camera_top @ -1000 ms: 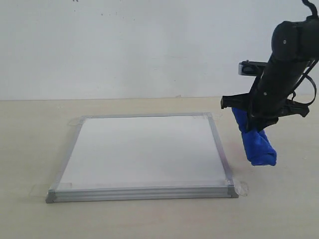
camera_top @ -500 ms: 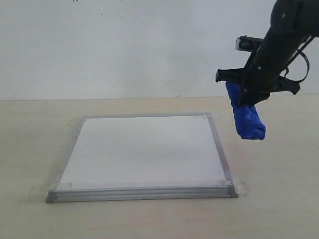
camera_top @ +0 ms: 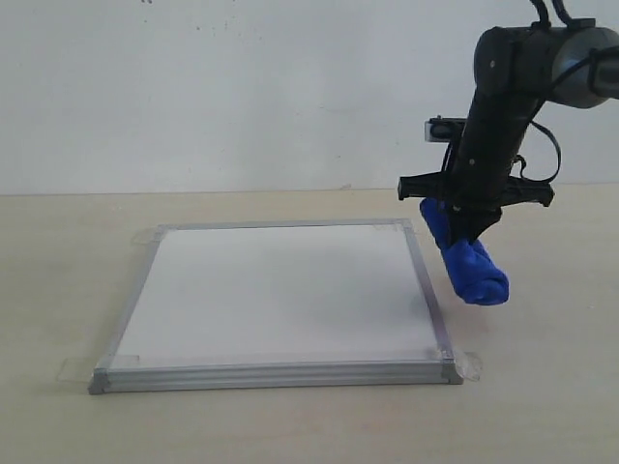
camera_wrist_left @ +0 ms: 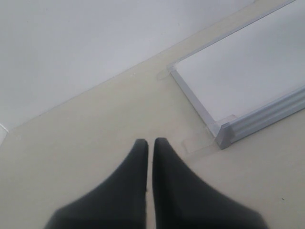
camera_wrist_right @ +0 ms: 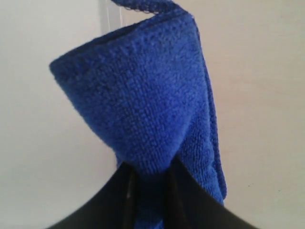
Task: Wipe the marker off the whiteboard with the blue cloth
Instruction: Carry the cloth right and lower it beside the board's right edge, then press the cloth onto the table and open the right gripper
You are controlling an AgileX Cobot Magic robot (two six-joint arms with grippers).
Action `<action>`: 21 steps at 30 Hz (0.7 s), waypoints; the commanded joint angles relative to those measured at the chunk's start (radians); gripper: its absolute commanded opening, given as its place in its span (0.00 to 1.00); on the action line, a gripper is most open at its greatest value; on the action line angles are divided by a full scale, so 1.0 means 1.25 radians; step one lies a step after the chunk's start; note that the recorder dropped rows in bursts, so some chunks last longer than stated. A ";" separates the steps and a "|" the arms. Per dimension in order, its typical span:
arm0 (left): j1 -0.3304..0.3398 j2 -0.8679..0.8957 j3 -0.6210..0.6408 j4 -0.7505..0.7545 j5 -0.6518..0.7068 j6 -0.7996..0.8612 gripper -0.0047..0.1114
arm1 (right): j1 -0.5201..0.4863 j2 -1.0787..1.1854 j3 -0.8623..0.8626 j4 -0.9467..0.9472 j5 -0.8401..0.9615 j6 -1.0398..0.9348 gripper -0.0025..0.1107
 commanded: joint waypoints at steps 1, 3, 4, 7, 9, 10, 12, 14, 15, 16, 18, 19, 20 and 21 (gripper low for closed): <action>-0.001 -0.002 0.002 -0.001 -0.004 0.004 0.07 | 0.003 -0.003 0.037 -0.008 0.002 -0.003 0.02; -0.001 -0.002 0.002 -0.001 -0.004 0.004 0.07 | 0.003 -0.003 0.063 -0.009 0.002 -0.001 0.02; -0.001 -0.002 0.002 -0.001 -0.004 0.004 0.07 | 0.003 -0.003 0.075 -0.009 0.002 -0.001 0.02; -0.001 -0.002 0.002 -0.001 -0.004 0.004 0.07 | 0.003 -0.003 0.093 0.000 -0.002 0.006 0.02; -0.001 -0.002 0.002 -0.001 -0.004 0.004 0.07 | 0.003 -0.003 0.097 0.010 -0.015 0.014 0.02; -0.001 -0.002 0.002 -0.001 -0.004 0.004 0.07 | 0.003 -0.003 0.099 0.014 -0.022 0.023 0.02; -0.001 -0.002 0.002 -0.001 -0.004 0.004 0.07 | 0.003 -0.003 0.099 0.014 -0.034 0.027 0.02; -0.001 -0.002 0.002 -0.001 -0.004 0.004 0.07 | 0.003 -0.003 0.099 0.011 -0.049 0.043 0.02; -0.001 -0.002 0.002 -0.001 -0.004 0.004 0.07 | 0.003 -0.003 0.099 0.012 -0.057 0.050 0.02; -0.001 -0.002 0.002 -0.001 -0.004 0.004 0.07 | 0.003 -0.003 0.099 0.012 -0.066 0.062 0.02; -0.001 -0.002 0.002 -0.001 -0.004 0.004 0.07 | 0.003 -0.003 0.099 0.012 -0.080 0.086 0.02; -0.001 -0.002 0.002 -0.001 -0.004 0.004 0.07 | 0.003 -0.003 0.099 0.013 -0.084 0.089 0.02; -0.001 -0.002 0.002 -0.001 -0.004 0.004 0.07 | 0.003 -0.003 0.099 0.013 -0.084 0.089 0.02; -0.001 -0.002 0.002 -0.001 -0.004 0.004 0.07 | 0.003 -0.003 0.099 0.013 -0.084 0.089 0.02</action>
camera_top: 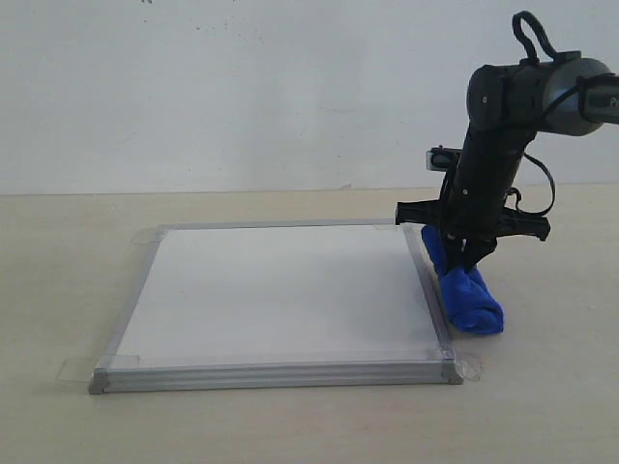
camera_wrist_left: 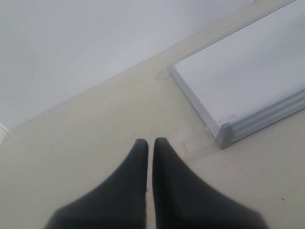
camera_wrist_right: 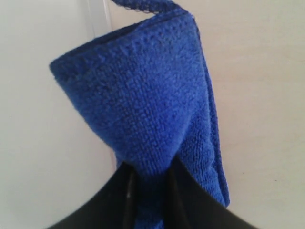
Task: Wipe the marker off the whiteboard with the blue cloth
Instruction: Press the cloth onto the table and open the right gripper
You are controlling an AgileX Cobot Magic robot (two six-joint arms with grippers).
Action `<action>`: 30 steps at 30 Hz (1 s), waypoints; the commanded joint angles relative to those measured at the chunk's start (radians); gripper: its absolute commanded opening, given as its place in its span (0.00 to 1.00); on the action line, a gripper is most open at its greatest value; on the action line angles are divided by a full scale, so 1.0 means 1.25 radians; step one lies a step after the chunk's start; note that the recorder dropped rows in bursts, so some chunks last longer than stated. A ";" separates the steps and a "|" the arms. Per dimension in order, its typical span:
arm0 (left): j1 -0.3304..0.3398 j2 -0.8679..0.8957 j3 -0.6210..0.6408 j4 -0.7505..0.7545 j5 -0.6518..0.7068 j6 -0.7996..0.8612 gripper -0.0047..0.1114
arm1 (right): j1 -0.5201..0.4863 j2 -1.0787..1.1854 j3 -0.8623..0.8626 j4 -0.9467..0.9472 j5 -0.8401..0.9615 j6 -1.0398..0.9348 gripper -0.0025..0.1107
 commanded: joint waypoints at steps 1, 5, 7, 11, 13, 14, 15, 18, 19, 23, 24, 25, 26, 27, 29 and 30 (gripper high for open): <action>-0.001 -0.002 0.002 -0.001 -0.004 0.004 0.07 | -0.001 -0.006 0.005 -0.002 -0.009 0.015 0.02; -0.001 -0.002 0.002 -0.001 -0.004 0.004 0.07 | -0.001 -0.006 0.005 -0.003 -0.002 0.015 0.02; -0.001 -0.002 0.002 -0.001 -0.004 0.004 0.07 | -0.001 -0.006 0.005 -0.008 -0.002 0.015 0.02; -0.001 -0.002 0.002 -0.001 -0.004 0.004 0.07 | -0.001 -0.006 0.005 -0.016 -0.014 0.015 0.02; -0.001 -0.002 0.002 -0.001 -0.004 0.004 0.07 | -0.001 -0.004 0.005 -0.026 -0.022 0.015 0.02; -0.001 -0.002 0.002 -0.001 -0.004 0.004 0.07 | -0.001 0.002 0.005 -0.029 -0.022 0.015 0.02; -0.001 -0.002 0.002 -0.001 -0.004 0.004 0.07 | -0.001 0.005 0.005 -0.031 -0.016 0.015 0.02; -0.001 -0.002 0.002 -0.001 -0.004 0.004 0.07 | -0.001 0.035 0.005 -0.032 0.008 0.015 0.02; -0.001 -0.002 0.002 -0.001 -0.004 0.004 0.07 | -0.001 0.040 0.005 -0.032 0.008 0.015 0.02; -0.001 -0.002 0.002 -0.001 -0.004 0.004 0.07 | -0.001 0.038 0.005 -0.028 -0.022 0.015 0.02; -0.001 -0.002 0.002 -0.001 -0.004 0.004 0.07 | -0.001 0.036 0.005 -0.028 -0.022 0.015 0.02; -0.001 -0.002 0.002 -0.001 -0.004 0.004 0.07 | -0.001 0.036 0.005 -0.028 -0.022 0.015 0.02; -0.001 -0.002 0.002 -0.001 -0.004 0.004 0.07 | -0.001 0.036 0.005 -0.028 -0.020 0.015 0.02; -0.001 -0.002 0.002 -0.001 -0.004 0.004 0.07 | -0.001 0.038 0.005 -0.028 -0.020 0.015 0.02; -0.001 -0.002 0.002 -0.001 -0.004 0.004 0.07 | -0.001 0.038 0.005 -0.028 -0.020 0.015 0.02; -0.001 -0.002 0.002 -0.001 -0.004 0.004 0.07 | -0.001 0.038 0.005 -0.028 -0.022 0.015 0.02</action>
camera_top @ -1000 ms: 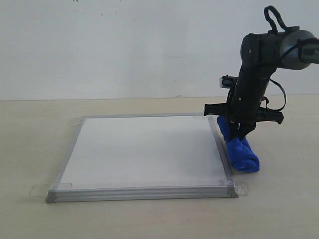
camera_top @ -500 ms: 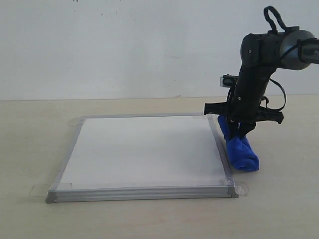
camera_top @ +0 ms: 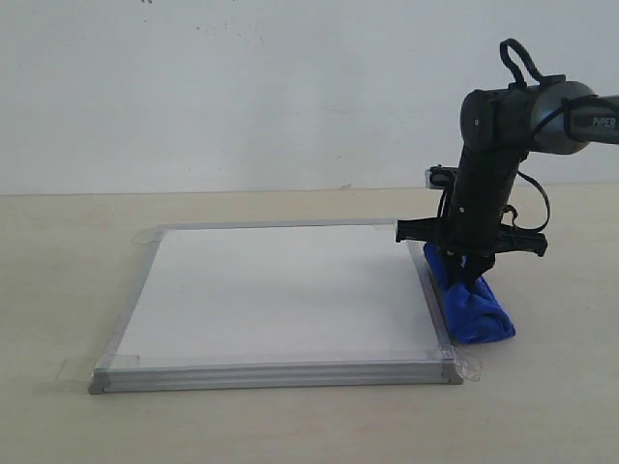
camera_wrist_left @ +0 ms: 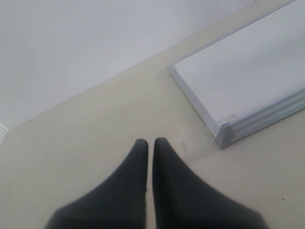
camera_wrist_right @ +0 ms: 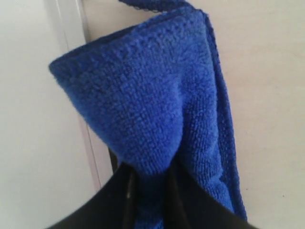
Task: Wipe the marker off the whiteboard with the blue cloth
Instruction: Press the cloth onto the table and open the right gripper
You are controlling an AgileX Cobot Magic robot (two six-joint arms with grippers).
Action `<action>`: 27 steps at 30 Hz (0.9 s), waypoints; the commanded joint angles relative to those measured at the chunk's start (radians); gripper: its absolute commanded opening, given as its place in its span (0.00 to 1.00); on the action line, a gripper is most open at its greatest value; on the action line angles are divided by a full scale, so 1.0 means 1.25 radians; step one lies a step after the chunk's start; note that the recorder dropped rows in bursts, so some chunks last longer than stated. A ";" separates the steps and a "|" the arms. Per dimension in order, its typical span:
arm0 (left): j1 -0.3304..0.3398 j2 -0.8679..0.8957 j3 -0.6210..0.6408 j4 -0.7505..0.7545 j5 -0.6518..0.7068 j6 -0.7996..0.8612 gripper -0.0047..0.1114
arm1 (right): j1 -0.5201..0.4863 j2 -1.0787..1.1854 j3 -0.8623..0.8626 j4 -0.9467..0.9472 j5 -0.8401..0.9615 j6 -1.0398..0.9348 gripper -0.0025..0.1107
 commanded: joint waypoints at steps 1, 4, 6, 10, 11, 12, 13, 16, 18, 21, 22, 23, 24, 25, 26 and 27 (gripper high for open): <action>-0.001 -0.002 0.002 -0.001 -0.004 0.004 0.07 | -0.001 -0.007 0.003 0.000 -0.011 -0.001 0.02; -0.001 -0.002 0.002 -0.001 -0.004 0.004 0.07 | -0.001 -0.007 0.003 0.032 -0.017 -0.001 0.02; -0.001 -0.002 0.002 -0.001 -0.004 0.004 0.07 | -0.001 -0.007 0.003 0.042 -0.026 -0.001 0.02; -0.001 -0.002 0.002 -0.001 -0.004 0.004 0.07 | -0.001 -0.007 0.003 0.044 -0.028 -0.005 0.02; -0.001 -0.002 0.002 -0.001 -0.004 0.004 0.07 | -0.001 -0.007 0.003 0.044 -0.028 -0.008 0.02; -0.001 -0.002 0.002 -0.001 -0.004 0.004 0.07 | -0.001 -0.007 0.003 0.044 -0.028 -0.010 0.02; -0.001 -0.002 0.002 -0.001 -0.004 0.004 0.07 | -0.001 -0.007 0.003 0.044 -0.027 -0.010 0.02; -0.001 -0.002 0.002 -0.001 -0.004 0.004 0.07 | -0.001 -0.007 0.003 0.041 -0.030 -0.016 0.02; -0.001 -0.002 0.002 -0.001 -0.004 0.004 0.07 | -0.001 -0.007 0.003 0.041 -0.030 -0.016 0.02; -0.001 -0.002 0.002 -0.001 -0.004 0.004 0.07 | -0.001 -0.007 0.003 0.041 -0.030 -0.016 0.03; -0.001 -0.002 0.002 -0.001 -0.004 0.004 0.07 | -0.001 -0.007 0.003 0.039 -0.030 -0.016 0.05; -0.001 -0.002 0.002 -0.001 -0.004 0.004 0.07 | -0.001 -0.007 0.003 0.033 -0.030 -0.016 0.08; -0.001 -0.002 0.002 -0.001 -0.004 0.004 0.07 | -0.001 -0.007 0.003 0.023 -0.030 -0.016 0.12; -0.001 -0.002 0.002 -0.001 -0.004 0.004 0.07 | -0.001 -0.007 0.003 0.016 -0.027 -0.016 0.17; -0.001 -0.002 0.002 -0.001 -0.004 0.004 0.07 | -0.001 -0.007 0.003 0.013 -0.024 -0.009 0.23; -0.001 -0.002 0.002 -0.001 -0.004 0.004 0.07 | -0.001 -0.007 0.003 0.013 -0.023 -0.005 0.29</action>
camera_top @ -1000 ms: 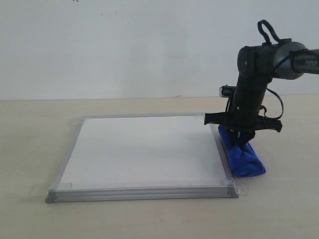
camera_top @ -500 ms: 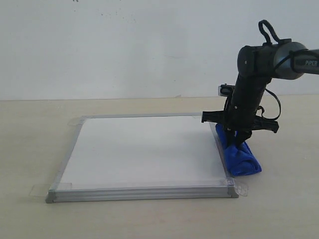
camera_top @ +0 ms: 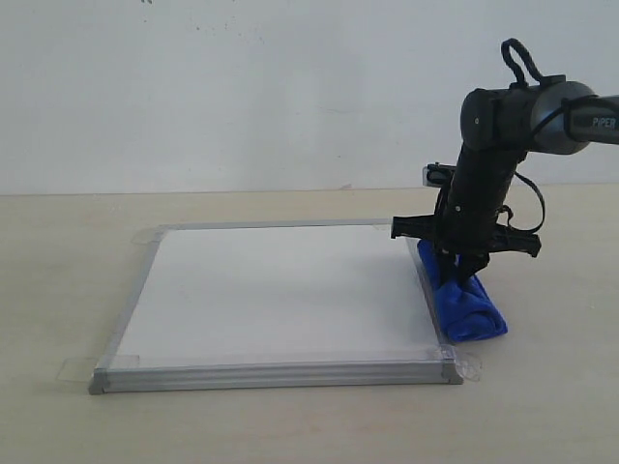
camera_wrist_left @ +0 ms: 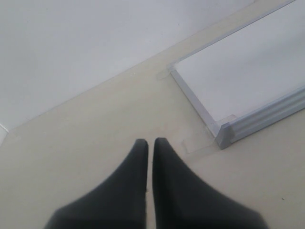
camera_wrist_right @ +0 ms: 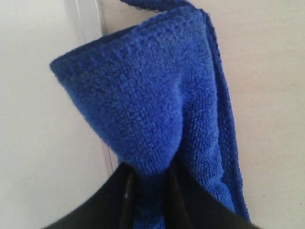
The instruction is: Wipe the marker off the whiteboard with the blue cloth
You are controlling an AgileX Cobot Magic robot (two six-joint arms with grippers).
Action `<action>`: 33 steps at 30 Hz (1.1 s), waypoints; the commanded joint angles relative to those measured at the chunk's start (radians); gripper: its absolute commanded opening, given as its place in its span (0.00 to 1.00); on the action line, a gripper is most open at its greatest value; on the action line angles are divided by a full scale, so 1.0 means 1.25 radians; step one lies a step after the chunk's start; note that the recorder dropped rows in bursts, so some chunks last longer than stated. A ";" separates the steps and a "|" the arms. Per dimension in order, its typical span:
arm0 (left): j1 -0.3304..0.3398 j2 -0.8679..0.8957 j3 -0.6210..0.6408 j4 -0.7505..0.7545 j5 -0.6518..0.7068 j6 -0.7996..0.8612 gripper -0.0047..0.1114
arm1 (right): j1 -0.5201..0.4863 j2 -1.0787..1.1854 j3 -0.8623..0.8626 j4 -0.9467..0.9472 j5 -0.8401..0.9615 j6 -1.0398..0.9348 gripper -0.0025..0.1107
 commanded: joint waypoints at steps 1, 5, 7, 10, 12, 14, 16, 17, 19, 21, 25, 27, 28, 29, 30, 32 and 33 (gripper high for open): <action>-0.001 -0.002 0.002 -0.001 -0.004 0.004 0.07 | -0.001 -0.007 0.003 -0.020 -0.004 0.011 0.36; -0.001 -0.002 0.002 -0.001 -0.004 0.004 0.07 | -0.001 -0.007 0.003 -0.022 -0.012 0.034 0.49; -0.001 -0.002 0.002 -0.001 -0.004 0.004 0.07 | -0.001 -0.007 0.003 -0.022 -0.008 0.034 0.50; -0.001 -0.002 0.002 -0.001 -0.004 0.004 0.07 | -0.001 -0.009 0.003 -0.023 0.007 0.032 0.50; -0.001 -0.002 0.002 -0.001 -0.004 0.004 0.07 | -0.001 -0.015 0.003 -0.025 0.011 0.032 0.50; -0.001 -0.002 0.002 -0.001 -0.004 0.004 0.07 | -0.001 -0.028 0.003 -0.025 0.011 0.032 0.50; -0.001 -0.002 0.002 -0.001 -0.004 0.004 0.07 | -0.001 -0.058 0.003 -0.030 0.006 0.027 0.50; -0.001 -0.002 0.002 -0.001 -0.004 0.004 0.07 | -0.001 -0.083 0.003 -0.043 0.004 0.027 0.50; -0.001 -0.002 0.002 -0.001 -0.004 0.004 0.07 | -0.001 -0.114 0.003 -0.062 0.009 0.027 0.49; -0.001 -0.002 0.002 -0.001 -0.004 0.004 0.07 | -0.001 -0.124 0.003 -0.069 0.029 0.024 0.36; -0.001 -0.002 0.002 -0.001 -0.004 0.004 0.07 | -0.001 -0.098 0.003 -0.069 0.041 0.000 0.03; -0.001 -0.002 0.002 -0.001 -0.004 0.004 0.07 | -0.001 -0.071 0.003 -0.069 0.040 -0.004 0.03; -0.001 -0.002 0.002 -0.001 -0.004 0.004 0.07 | -0.001 -0.053 0.003 -0.069 0.040 -0.004 0.03; -0.001 -0.002 0.002 -0.001 -0.004 0.004 0.07 | -0.001 -0.040 0.005 -0.069 0.038 -0.004 0.03; -0.001 -0.002 0.002 -0.001 -0.004 0.004 0.07 | -0.001 -0.024 0.005 -0.069 0.035 -0.004 0.03; -0.001 -0.002 0.002 -0.001 -0.004 0.004 0.07 | -0.001 0.000 0.005 -0.069 0.031 -0.016 0.03; -0.001 -0.002 0.002 -0.001 -0.004 0.004 0.07 | -0.001 0.005 0.005 -0.071 0.033 -0.020 0.03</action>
